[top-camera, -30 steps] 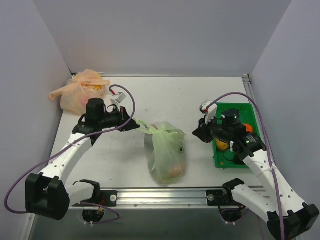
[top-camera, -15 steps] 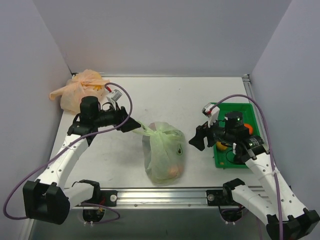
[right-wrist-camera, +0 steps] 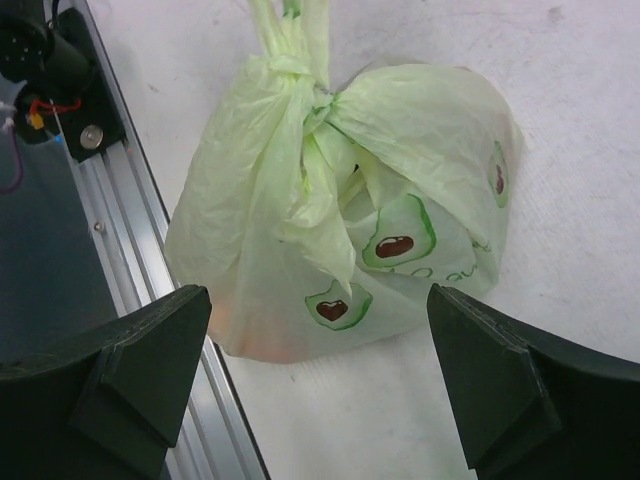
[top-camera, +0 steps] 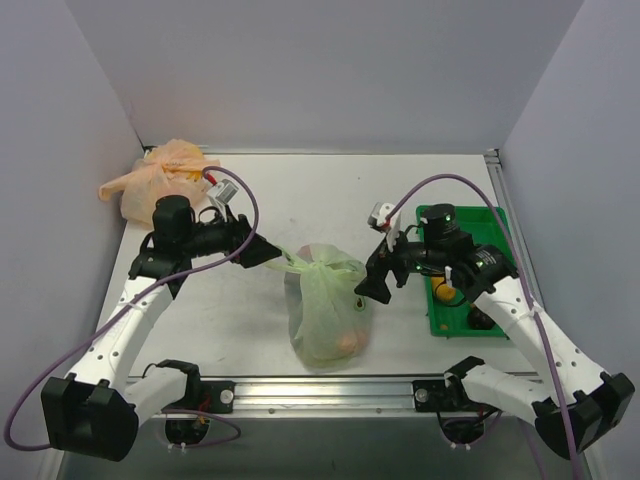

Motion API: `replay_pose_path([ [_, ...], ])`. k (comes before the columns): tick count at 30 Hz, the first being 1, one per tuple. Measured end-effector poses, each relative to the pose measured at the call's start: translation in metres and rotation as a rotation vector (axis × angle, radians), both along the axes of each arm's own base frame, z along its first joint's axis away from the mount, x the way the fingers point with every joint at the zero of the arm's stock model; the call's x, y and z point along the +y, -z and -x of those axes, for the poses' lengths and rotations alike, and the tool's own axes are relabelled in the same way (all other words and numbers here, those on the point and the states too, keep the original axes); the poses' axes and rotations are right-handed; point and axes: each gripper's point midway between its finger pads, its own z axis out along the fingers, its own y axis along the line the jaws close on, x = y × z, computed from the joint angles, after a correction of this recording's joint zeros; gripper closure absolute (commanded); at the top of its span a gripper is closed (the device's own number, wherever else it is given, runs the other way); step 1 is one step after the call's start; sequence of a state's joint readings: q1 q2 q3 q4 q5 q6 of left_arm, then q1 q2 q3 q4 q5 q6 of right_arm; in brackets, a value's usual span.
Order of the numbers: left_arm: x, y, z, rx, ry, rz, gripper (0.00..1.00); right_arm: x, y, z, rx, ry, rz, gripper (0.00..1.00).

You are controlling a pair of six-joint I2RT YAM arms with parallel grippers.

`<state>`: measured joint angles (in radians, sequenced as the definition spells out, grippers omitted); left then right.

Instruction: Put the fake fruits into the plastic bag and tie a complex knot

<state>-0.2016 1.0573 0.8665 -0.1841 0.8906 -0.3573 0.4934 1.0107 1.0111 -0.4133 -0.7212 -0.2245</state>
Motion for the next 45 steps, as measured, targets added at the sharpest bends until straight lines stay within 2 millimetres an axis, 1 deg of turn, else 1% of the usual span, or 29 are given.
replay_pose_path([
  [2,0.002,0.002,-0.001,0.013,-0.007,-0.003,0.02,0.007,0.007,0.001,-0.004,-0.049,0.031,0.06],
  [5,0.005,0.005,-0.003,0.027,-0.02,-0.01,0.03,0.014,0.013,0.001,-0.018,-0.094,0.061,0.14],
  [6,0.005,0.006,-0.003,0.03,-0.024,-0.014,0.03,0.015,0.015,0.0,-0.022,-0.1,0.068,0.18],
  [8,0.007,0.009,-0.003,0.034,-0.032,-0.026,0.02,0.016,0.017,-0.004,-0.023,-0.1,0.082,0.22],
  [9,0.008,0.011,-0.004,0.035,-0.036,-0.035,0.02,0.017,0.019,-0.006,-0.022,-0.098,0.088,0.27],
  [11,0.01,0.016,-0.004,0.037,-0.045,-0.054,0.03,0.017,0.023,-0.01,-0.02,-0.089,0.098,0.34],
  [12,0.011,0.018,-0.004,0.039,-0.049,-0.064,0.03,0.018,0.024,-0.012,-0.02,-0.084,0.103,0.41],
  [13,0.012,0.02,-0.004,0.041,-0.053,-0.073,0.03,0.018,0.026,-0.015,-0.02,-0.077,0.109,0.43],
  [16,0.016,0.026,-0.005,0.038,-0.068,-0.102,0.03,0.019,0.031,-0.022,-0.015,-0.057,0.12,0.43],
  [17,0.017,0.027,-0.006,0.033,-0.075,-0.112,0.03,0.019,0.033,-0.024,-0.014,-0.051,0.124,0.42],
  [18,0.018,0.028,-0.007,0.029,-0.082,-0.121,0.03,0.02,0.034,-0.026,-0.012,-0.047,0.125,0.36],
  [20,0.021,0.031,-0.01,0.02,-0.098,-0.141,0.03,0.021,0.036,-0.03,-0.011,-0.038,0.126,0.35],
  [21,0.023,0.033,-0.01,0.018,-0.104,-0.152,0.03,0.022,0.036,-0.031,-0.01,-0.033,0.127,0.39],
  [23,0.025,0.036,-0.012,0.012,-0.116,-0.171,0.03,0.022,0.037,-0.034,-0.011,-0.026,0.129,0.53],
  [24,0.026,0.036,-0.013,0.005,-0.119,-0.179,0.02,0.023,0.037,-0.035,-0.009,-0.022,0.129,0.68],
  [25,0.027,0.037,-0.014,0.0,-0.122,-0.183,0.03,0.024,0.037,-0.037,-0.012,-0.02,0.13,0.76],
  [26,0.027,0.037,-0.015,-0.005,-0.123,-0.188,0.03,0.024,0.038,-0.039,-0.011,-0.014,0.13,0.88],
  [28,0.027,0.038,-0.015,-0.016,-0.122,-0.199,0.03,0.025,0.038,-0.042,-0.004,-0.002,0.133,0.99],
  [31,0.022,0.044,-0.017,-0.02,-0.112,-0.217,0.02,0.026,0.039,-0.045,0.003,0.011,0.132,1.0],
  [33,0.017,0.051,-0.018,-0.009,-0.098,-0.231,0.06,0.026,0.039,-0.046,0.005,0.018,0.131,1.0],
  [35,0.012,0.06,-0.019,0.012,-0.08,-0.242,0.12,0.026,0.037,-0.046,0.005,0.024,0.127,1.0],
  [36,0.008,0.066,-0.019,0.026,-0.069,-0.247,0.19,0.027,0.036,-0.047,0.006,0.027,0.124,1.0],
  [38,0.004,0.074,-0.019,0.045,-0.055,-0.253,0.31,0.027,0.034,-0.047,0.008,0.035,0.12,1.0],
  [39,0.002,0.077,-0.018,0.055,-0.051,-0.256,0.55,0.027,0.034,-0.048,0.009,0.041,0.12,1.0],
  [41,0.0,0.083,-0.019,0.071,-0.058,-0.265,0.84,0.025,0.034,-0.05,0.009,0.059,0.124,1.0],
  [42,0.001,0.084,-0.02,0.072,-0.068,-0.274,0.93,0.023,0.033,-0.051,0.008,0.072,0.127,1.0],
  [43,0.003,0.086,-0.023,0.071,-0.084,-0.285,1.0,0.021,0.032,-0.052,0.004,0.088,0.13,1.0],
  [45,0.009,0.089,-0.028,0.069,-0.119,-0.307,1.0,0.015,0.029,-0.057,-0.016,0.127,0.139,1.0],
])
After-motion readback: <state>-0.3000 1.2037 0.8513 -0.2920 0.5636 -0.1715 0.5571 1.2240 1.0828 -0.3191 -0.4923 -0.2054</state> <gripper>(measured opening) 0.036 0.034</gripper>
